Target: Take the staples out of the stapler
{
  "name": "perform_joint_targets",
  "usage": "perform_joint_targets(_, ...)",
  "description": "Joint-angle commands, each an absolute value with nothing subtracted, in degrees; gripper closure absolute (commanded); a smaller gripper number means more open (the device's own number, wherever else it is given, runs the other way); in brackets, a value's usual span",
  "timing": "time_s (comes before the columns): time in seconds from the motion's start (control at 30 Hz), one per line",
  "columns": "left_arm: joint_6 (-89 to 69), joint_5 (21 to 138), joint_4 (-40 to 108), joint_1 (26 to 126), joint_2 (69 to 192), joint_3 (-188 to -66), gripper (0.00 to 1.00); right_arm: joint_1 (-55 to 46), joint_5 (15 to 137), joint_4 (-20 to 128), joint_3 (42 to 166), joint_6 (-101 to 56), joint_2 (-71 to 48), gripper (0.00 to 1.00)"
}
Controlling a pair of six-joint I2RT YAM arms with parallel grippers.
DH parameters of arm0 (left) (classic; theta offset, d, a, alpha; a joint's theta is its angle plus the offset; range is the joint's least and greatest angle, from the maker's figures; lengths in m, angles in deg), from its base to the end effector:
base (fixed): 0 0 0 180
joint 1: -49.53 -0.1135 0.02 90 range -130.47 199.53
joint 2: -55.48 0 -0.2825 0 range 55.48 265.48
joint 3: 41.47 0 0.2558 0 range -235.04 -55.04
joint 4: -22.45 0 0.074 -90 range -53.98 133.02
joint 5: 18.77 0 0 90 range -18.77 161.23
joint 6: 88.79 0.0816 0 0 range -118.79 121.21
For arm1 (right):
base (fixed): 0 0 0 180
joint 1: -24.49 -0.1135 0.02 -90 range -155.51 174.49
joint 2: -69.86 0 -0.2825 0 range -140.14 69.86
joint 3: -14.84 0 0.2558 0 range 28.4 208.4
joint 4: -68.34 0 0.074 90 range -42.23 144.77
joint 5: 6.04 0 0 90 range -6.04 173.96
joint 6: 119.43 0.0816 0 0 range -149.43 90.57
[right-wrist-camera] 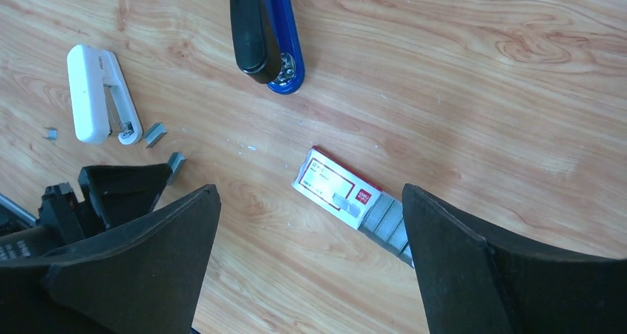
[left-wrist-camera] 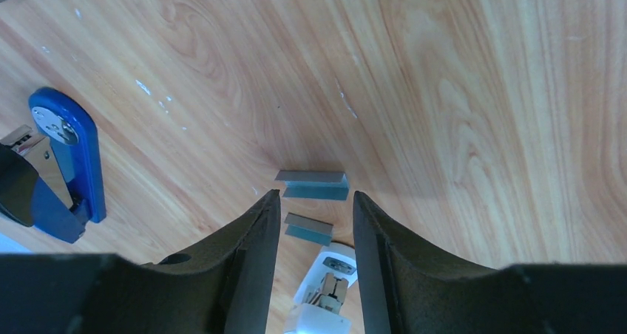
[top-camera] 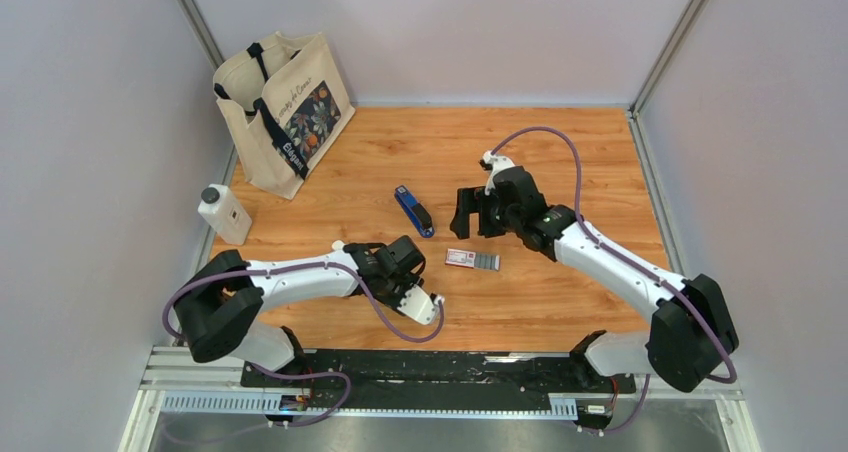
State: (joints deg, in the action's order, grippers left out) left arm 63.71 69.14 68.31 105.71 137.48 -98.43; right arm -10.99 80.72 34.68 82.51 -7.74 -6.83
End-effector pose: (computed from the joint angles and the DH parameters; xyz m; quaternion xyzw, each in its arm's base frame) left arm 0.1490 -0.2171 0.1380 0.8466 0.5054 0.0271 0.1646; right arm 0.2594 0.1906 0.2429 -0.1212 0.9076 0.2147 0.3399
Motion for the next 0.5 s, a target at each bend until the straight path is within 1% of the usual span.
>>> perform_joint_targets(0.0, 69.9, 67.1, 68.0, 106.0, 138.9, -100.3, 0.50, -11.1, 82.2, 39.7, 80.5, -6.4, -2.2, 0.03)
perform_joint_targets(0.17, 74.0, 66.8, 68.9, 106.0, 139.5, -99.8, 0.48, -10.8, 81.7, 40.3, 79.2, -6.0, -1.1, 0.02)
perform_joint_targets(0.4, 74.2, 66.2, 67.0, 106.9, 141.2, -100.3, 0.47, -10.5, 81.1, 40.5, 79.3, -6.0, -0.5, 0.02)
perform_joint_targets(0.43, 74.3, 66.4, 67.0, 107.0, 141.6, -100.5, 0.41, -10.3, 81.0, 40.4, 79.4, -6.1, -0.4, 0.02)
perform_joint_targets(0.47, 74.3, 66.3, 66.4, 107.2, 141.8, -100.4, 0.39, -10.2, 81.0, 40.4, 79.4, -6.1, -0.3, 0.02)
